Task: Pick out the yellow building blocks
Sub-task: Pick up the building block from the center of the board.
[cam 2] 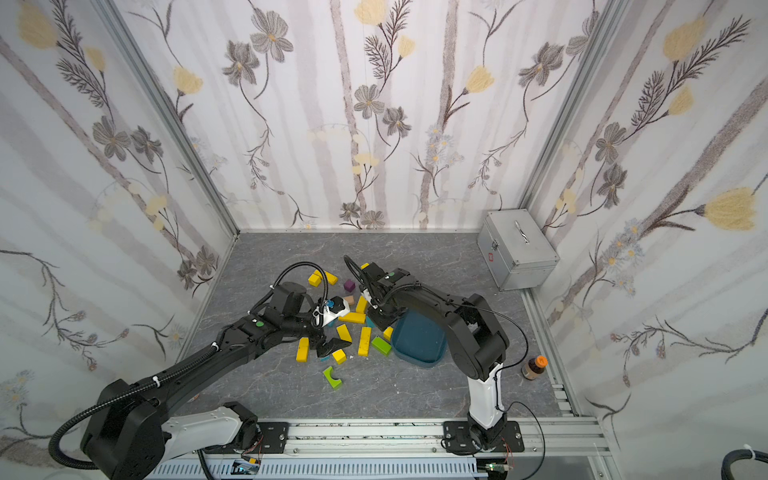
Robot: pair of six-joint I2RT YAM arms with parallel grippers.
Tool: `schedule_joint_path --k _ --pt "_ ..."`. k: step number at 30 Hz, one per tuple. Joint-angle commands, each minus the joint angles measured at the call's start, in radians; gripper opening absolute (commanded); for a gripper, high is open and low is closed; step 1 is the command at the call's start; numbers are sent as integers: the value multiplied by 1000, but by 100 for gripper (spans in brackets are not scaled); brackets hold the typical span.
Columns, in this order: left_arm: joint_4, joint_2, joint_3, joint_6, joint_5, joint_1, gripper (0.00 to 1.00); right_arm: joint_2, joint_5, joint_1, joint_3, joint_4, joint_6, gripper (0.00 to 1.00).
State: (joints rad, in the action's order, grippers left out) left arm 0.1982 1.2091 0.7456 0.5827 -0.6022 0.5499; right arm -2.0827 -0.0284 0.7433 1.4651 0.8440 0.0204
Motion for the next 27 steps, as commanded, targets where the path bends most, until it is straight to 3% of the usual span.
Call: schedule_joint_path --k 1,27 --pt "-5 7 10 20 -18 3 100 -3 -12 1 -3 4 15 52" --pt "0 18 16 23 4 33 100 -28 -13 21 -59 -28 -36 52"
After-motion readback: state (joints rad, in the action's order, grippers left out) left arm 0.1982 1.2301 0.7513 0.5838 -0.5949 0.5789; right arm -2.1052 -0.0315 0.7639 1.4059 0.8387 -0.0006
